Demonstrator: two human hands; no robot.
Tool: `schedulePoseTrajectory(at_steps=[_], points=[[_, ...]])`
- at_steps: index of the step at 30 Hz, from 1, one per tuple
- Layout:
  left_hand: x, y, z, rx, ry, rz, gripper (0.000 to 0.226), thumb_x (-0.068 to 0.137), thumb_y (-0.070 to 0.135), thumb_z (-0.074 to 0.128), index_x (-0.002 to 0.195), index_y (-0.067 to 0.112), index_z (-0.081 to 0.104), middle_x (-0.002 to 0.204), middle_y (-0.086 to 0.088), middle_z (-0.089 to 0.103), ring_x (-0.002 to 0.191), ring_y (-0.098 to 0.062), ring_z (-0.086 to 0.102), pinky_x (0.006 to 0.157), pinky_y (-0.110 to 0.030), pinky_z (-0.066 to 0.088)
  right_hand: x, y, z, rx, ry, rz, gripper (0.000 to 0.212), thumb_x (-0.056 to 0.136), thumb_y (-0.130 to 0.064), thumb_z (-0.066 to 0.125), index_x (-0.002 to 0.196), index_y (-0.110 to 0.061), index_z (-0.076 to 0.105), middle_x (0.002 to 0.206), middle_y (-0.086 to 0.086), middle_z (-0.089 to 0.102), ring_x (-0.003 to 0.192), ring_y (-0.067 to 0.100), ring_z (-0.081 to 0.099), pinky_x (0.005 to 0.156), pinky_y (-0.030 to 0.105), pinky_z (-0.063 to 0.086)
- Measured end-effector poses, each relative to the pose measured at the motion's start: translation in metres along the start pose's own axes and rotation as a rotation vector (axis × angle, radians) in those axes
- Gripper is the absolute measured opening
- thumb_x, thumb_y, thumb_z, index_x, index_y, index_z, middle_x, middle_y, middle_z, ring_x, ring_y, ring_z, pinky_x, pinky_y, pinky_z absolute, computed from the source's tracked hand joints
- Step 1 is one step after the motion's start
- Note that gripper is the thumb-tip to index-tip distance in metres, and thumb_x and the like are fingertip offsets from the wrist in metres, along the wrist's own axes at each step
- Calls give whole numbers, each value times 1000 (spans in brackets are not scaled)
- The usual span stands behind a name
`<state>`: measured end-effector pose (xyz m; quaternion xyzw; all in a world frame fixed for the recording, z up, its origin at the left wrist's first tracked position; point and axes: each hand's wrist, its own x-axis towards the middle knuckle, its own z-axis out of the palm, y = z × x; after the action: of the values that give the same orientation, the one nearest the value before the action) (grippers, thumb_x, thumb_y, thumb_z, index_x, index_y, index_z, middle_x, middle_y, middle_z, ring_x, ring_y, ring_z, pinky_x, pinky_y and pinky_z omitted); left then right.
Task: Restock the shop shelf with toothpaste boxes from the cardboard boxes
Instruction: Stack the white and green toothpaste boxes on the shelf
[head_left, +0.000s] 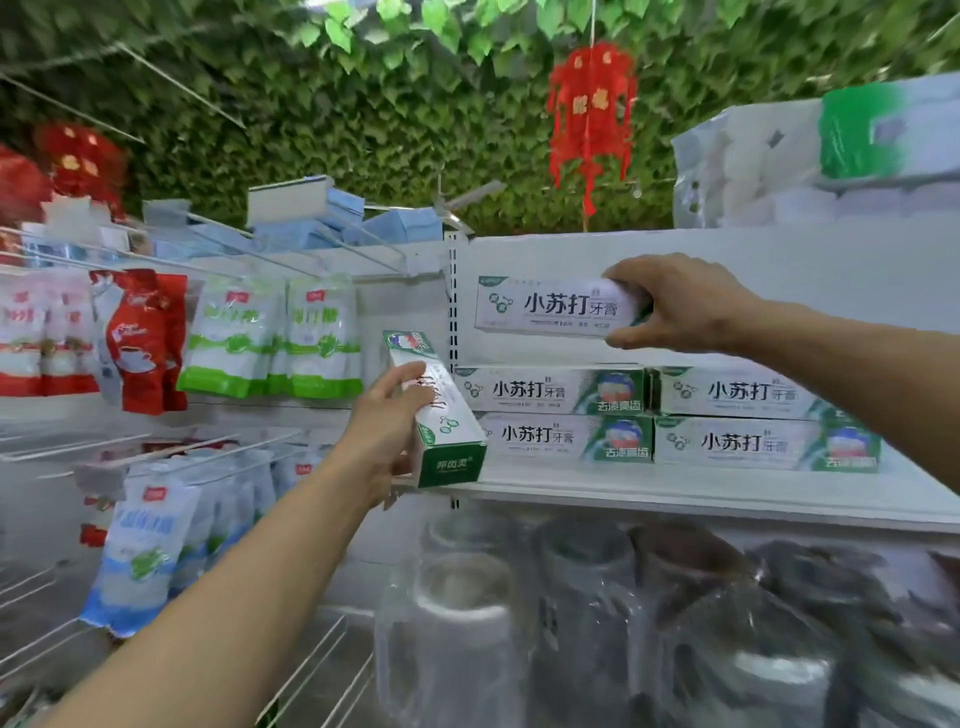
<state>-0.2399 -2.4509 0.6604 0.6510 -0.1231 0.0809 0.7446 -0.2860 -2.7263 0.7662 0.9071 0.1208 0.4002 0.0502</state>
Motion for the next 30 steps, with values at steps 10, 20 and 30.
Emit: schedulePoseTrajectory(at_steps=[10, 20, 30], points=[[48, -6, -6, 68, 24, -6, 31, 98, 18, 52, 122, 36, 59, 82, -4, 70, 49, -7, 64, 41, -18, 45, 62, 5, 74, -33, -126, 12, 43, 71, -39, 71, 109, -26, 57, 100, -1, 62, 88, 24, 59, 73, 34, 47], [64, -10, -7, 75, 9, 22, 43, 97, 19, 55, 132, 43, 51, 87, -2, 75, 64, -15, 71, 65, -35, 50, 73, 16, 98, 6, -203, 7, 50, 74, -37, 74, 119, -26, 54, 111, -2, 60, 94, 22, 57, 80, 35, 45], [54, -9, -10, 106, 25, 131, 62, 89, 13, 66, 144, 14, 37, 103, 4, 66, 74, -14, 70, 62, -35, 56, 67, 8, 96, -111, -227, -31, 59, 91, -24, 58, 145, -23, 34, 144, 4, 42, 122, 26, 47, 95, 40, 42]])
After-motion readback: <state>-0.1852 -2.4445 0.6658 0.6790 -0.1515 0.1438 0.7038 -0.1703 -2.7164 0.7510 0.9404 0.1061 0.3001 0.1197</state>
